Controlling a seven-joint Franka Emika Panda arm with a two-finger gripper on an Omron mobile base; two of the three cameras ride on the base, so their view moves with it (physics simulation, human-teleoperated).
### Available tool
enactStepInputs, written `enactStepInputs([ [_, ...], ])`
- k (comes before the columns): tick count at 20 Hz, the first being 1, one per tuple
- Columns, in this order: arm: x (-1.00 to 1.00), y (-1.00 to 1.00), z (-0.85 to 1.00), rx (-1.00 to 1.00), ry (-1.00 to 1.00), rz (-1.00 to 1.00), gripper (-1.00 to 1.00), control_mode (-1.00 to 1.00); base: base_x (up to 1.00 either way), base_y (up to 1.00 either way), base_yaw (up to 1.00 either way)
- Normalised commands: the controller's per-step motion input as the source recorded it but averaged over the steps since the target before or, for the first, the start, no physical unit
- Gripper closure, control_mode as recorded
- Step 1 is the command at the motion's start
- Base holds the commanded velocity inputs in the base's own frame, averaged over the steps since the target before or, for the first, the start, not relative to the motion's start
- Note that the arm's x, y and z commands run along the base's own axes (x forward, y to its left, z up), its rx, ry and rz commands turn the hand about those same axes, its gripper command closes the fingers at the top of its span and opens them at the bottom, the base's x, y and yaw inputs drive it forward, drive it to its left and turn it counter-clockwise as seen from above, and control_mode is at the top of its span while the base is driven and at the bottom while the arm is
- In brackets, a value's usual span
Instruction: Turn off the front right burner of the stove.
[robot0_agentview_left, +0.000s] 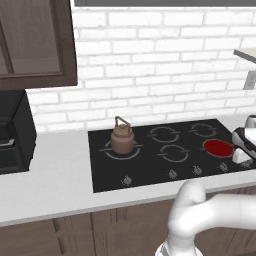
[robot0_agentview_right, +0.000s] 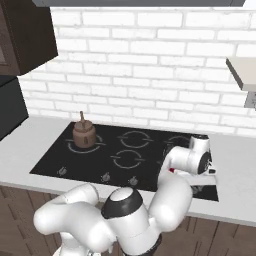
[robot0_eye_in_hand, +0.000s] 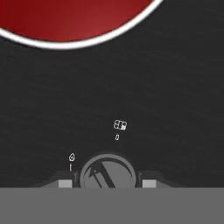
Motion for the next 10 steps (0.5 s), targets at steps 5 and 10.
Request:
enactStepInputs([
  [5,0.0,0.0,0.0,0.29,-0.04,-0.58,1.0,-1.0,0.0,0.0,0.0],
  [10,0.0,-0.03,0.0,0.3,-0.07,-0.67,1.0,-1.0,0.0,0.0,0.0],
])
